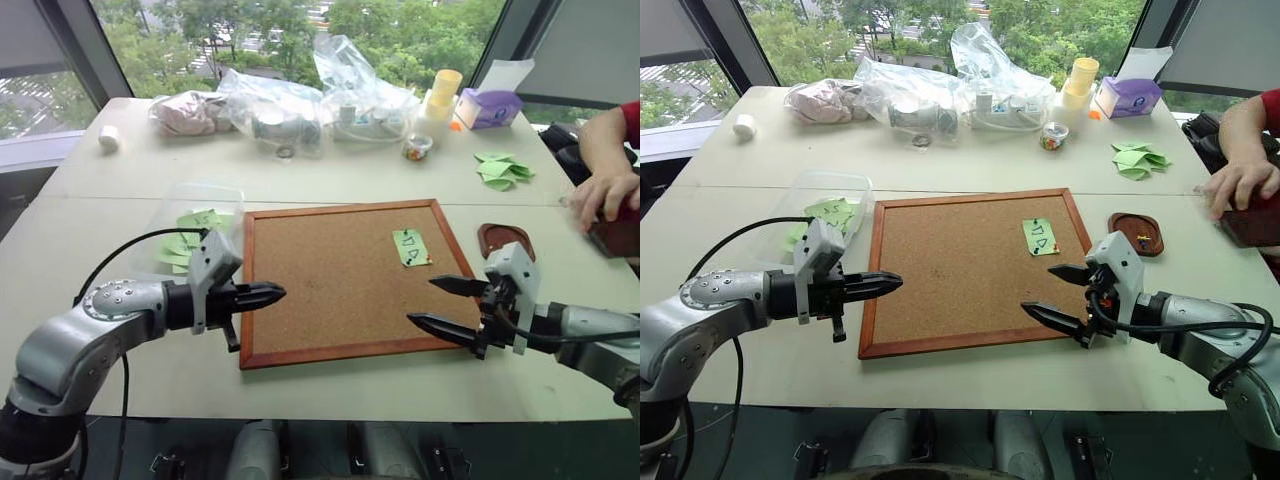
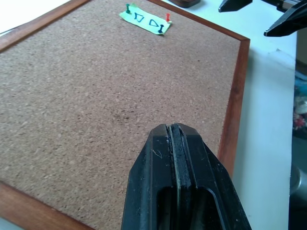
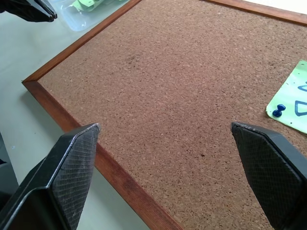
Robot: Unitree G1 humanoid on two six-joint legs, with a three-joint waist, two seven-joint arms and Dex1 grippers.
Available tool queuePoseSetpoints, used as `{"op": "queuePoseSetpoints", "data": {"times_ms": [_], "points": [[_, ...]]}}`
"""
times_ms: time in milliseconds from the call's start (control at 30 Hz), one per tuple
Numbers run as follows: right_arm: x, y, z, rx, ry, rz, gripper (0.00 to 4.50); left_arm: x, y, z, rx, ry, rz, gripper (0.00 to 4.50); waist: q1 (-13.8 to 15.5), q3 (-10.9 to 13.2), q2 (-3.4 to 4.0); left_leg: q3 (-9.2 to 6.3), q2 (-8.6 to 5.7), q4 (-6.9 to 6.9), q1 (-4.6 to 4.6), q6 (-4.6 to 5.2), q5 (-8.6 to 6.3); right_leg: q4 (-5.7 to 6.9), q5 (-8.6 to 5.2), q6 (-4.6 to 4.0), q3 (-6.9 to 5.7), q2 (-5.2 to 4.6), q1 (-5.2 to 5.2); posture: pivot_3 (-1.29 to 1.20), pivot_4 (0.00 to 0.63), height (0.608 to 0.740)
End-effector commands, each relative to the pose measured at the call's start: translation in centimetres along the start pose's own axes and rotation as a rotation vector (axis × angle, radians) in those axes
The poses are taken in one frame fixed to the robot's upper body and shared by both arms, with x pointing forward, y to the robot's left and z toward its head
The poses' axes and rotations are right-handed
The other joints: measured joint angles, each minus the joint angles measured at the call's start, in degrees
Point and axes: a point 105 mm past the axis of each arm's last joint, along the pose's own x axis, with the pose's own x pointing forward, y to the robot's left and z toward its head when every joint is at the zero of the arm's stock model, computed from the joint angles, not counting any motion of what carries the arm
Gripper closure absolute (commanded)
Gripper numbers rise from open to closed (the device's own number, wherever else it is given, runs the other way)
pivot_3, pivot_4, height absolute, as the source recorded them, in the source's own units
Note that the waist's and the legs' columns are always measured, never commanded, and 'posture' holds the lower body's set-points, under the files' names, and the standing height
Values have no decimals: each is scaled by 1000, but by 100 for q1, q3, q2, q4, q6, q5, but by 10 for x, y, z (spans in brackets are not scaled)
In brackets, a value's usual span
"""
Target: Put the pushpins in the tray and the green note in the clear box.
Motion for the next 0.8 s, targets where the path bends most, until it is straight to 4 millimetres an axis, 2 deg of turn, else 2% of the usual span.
{"op": "queuePoseSetpoints", "data": {"times_ms": [33,267,467,800], "points": [[3,4,6,-12,-19,19,0,-5,1,8,32,-25,20,4463,0,0,0,0,0,0,0,0,0,0,0,0,0,0,0,0,150,735],[8,-5,6,7,6,-59,0,-3,2,7,32,-27,24,4463,0,0,0,1,0,0,0,-2,1,0,0,-1,0,-1,0,0,150,735],[12,-4,23,-13,-83,-44,0,-3,5,10,39,-41,33,4463,0,0,0,1,0,0,0,-3,2,0,0,0,0,0,0,0,150,735],[12,-5,24,-14,-100,-57,0,2,11,21,78,-54,35,4463,5,0,0,1,-1,0,-1,-3,2,0,0,0,0,0,0,0,150,735]]}}
